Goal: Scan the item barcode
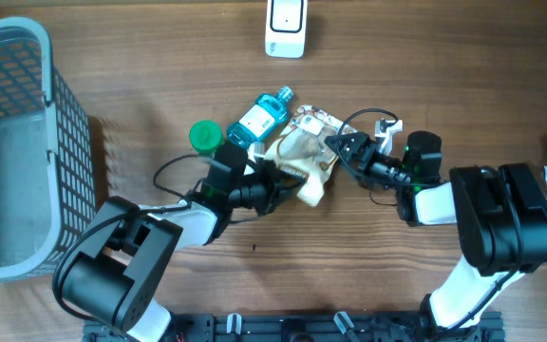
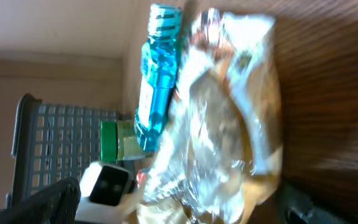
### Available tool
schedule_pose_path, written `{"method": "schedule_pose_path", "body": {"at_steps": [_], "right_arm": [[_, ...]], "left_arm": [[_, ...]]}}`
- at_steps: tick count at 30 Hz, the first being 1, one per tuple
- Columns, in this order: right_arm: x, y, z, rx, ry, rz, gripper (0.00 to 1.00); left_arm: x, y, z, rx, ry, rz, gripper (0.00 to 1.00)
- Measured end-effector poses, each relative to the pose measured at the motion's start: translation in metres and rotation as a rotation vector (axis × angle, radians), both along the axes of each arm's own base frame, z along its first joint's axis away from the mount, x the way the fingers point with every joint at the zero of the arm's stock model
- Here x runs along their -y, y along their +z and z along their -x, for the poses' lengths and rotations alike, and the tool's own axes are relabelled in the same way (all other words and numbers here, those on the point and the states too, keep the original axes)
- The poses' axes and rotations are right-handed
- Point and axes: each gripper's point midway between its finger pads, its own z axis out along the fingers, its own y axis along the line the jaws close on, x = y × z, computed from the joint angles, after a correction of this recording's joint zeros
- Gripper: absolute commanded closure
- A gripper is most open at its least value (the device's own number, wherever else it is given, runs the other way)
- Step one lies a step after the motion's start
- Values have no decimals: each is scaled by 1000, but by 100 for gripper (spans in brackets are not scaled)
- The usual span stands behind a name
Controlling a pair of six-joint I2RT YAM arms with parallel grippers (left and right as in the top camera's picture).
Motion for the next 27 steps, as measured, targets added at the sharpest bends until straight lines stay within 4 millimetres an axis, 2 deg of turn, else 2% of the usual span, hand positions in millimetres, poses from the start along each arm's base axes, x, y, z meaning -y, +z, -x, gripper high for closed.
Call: {"method": "schedule_pose_path", "body": {"at_steps": [3,10,13,15,17,19,21,22,23,24,27], "right_arm": [[-1,-4,4,-79,3,-15,7],[-3,-11,11,-151,0,-41,33],[-4,-12,13,-139,-2,-48,53],[-4,-17,15,-155,-17,-49,77],[-4,-24,19,-174,-28,-41,85],[-6,-27,19,-178,-39,-31,82],[-8,-26,17,-163,-48,-22,65],[-9,-26,16,-149,-49,-19,47],[-11,-25,16,-142,-50,-21,36],[-15,-21,15,-119,-43,-26,30],[-29,-8,12,-71,-22,-50,32]], "left_arm": [[7,17,-2,9,-9,75,96],[8,17,2,-41,-10,93,96],[6,8,7,-92,-9,70,96],[4,3,10,-121,-6,56,96],[4,2,10,-125,-6,54,96],[4,2,11,-126,-8,54,96],[5,2,11,-127,-10,53,96],[6,2,12,-127,-14,52,96],[7,2,13,-127,-17,52,96],[9,2,15,-128,-23,52,96],[13,2,20,-128,-40,51,96]]}}
